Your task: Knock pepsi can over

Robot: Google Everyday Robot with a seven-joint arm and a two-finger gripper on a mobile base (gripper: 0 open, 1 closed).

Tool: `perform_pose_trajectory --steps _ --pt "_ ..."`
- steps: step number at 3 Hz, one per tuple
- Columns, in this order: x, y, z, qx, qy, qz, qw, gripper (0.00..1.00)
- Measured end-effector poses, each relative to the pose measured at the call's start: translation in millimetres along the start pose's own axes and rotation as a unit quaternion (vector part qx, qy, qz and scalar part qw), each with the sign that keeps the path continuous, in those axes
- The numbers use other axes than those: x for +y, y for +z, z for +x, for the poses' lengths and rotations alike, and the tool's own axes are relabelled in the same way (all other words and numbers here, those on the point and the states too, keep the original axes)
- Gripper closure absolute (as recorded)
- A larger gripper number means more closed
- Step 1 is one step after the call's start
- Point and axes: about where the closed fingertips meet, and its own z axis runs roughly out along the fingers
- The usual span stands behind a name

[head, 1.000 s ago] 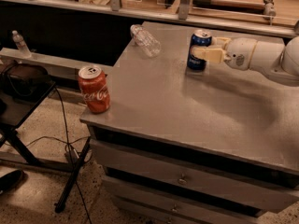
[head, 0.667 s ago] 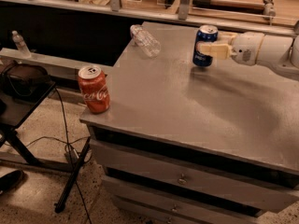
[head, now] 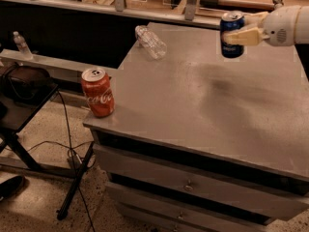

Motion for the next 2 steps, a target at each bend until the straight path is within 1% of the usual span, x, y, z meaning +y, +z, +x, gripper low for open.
perform_pose_trajectory --steps 1,2 --pt "11.8 -23.7 1.8 0.132 -0.072 -0.019 0.9885 1.00" --pt "11.6 -24.2 12.5 0.146 -0.070 -0.023 0.9866 1.00"
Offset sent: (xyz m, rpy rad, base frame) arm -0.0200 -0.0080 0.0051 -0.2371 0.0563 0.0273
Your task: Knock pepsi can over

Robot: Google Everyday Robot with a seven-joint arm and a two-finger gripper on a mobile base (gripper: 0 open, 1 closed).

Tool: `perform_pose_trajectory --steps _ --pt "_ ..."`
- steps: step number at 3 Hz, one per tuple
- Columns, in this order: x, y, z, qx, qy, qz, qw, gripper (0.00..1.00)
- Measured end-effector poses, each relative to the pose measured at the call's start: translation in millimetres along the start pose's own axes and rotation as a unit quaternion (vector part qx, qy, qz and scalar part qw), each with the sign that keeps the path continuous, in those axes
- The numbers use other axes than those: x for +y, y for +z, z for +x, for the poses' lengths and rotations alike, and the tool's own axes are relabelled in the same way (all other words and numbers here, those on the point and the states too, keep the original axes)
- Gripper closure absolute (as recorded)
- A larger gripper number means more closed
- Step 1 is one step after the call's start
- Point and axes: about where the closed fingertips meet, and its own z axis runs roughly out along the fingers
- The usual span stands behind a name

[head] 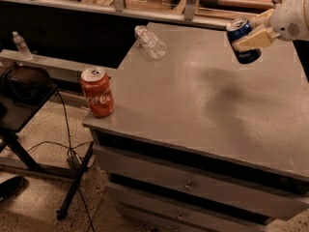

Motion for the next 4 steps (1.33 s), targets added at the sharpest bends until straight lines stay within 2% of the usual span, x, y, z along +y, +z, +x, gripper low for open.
perform_pose_trajectory --steps 1,2,3,4 --pt "0.0 0.1 0.0 0.000 0.000 0.000 1.0000 1.00" --pt "1.8 -8.1 -2.5 0.011 -0.046 0.009 0.9988 1.00" --pt "9.0 -22.1 -6.9 0.041 -0.124 0.024 0.9911 1.00" --pt "28.9 -34.7 -9.9 0.087 -0.216 0.019 0.9724 1.00"
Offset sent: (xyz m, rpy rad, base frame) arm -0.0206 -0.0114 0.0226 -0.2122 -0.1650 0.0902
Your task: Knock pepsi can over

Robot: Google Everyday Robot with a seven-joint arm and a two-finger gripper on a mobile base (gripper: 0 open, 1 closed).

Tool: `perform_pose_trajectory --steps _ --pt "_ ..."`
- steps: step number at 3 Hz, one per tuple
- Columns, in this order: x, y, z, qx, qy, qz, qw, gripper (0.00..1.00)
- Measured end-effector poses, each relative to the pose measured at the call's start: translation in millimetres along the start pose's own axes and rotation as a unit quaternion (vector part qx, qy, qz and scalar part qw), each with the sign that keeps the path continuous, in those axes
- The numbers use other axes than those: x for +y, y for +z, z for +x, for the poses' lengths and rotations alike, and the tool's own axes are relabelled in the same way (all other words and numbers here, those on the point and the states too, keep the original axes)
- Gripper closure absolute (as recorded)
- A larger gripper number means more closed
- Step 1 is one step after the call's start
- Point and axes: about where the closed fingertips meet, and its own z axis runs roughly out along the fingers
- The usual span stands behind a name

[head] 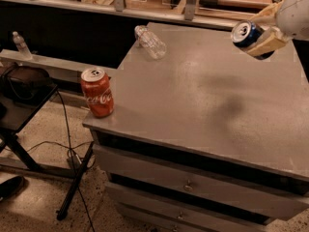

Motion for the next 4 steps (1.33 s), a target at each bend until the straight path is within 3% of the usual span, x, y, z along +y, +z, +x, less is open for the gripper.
perform_pose_trajectory --steps 1,2,4 --pt "23.1 4.3 -10.5 0.058 -0.097 -0.029 0.9932 1.00" --pt "35.9 9.2 -10.7 0.093 -0.141 -0.058 0.9840 1.00" --pt "61.2 26.5 -2.1 0.138 -0.187 -0.134 0.9633 1.00"
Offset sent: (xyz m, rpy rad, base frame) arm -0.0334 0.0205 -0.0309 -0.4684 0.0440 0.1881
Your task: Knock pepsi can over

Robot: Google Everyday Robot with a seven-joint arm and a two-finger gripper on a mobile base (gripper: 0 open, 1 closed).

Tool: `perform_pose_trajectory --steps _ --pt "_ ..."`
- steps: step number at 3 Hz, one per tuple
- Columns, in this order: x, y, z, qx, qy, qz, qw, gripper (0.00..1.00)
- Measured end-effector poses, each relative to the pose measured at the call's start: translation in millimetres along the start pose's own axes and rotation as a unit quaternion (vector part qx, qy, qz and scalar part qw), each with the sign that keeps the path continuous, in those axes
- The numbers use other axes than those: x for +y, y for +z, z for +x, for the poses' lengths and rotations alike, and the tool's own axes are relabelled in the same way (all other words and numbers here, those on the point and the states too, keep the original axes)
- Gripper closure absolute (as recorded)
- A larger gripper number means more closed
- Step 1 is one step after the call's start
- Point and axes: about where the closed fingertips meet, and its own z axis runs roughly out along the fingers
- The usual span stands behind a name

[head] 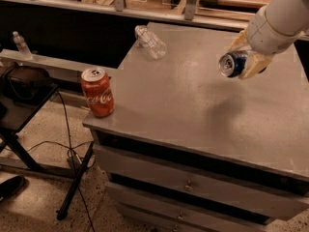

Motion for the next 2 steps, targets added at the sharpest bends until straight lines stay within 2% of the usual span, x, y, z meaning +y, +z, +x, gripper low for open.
perform_pose_trajectory --steps 1,2 --pt "5.8 12.3 -6.7 -0.011 -0.023 -0.046 0.9987 0.87" --pt "15.9 14.1 -15.5 -0.027 -0.039 -0.093 0.9946 0.64"
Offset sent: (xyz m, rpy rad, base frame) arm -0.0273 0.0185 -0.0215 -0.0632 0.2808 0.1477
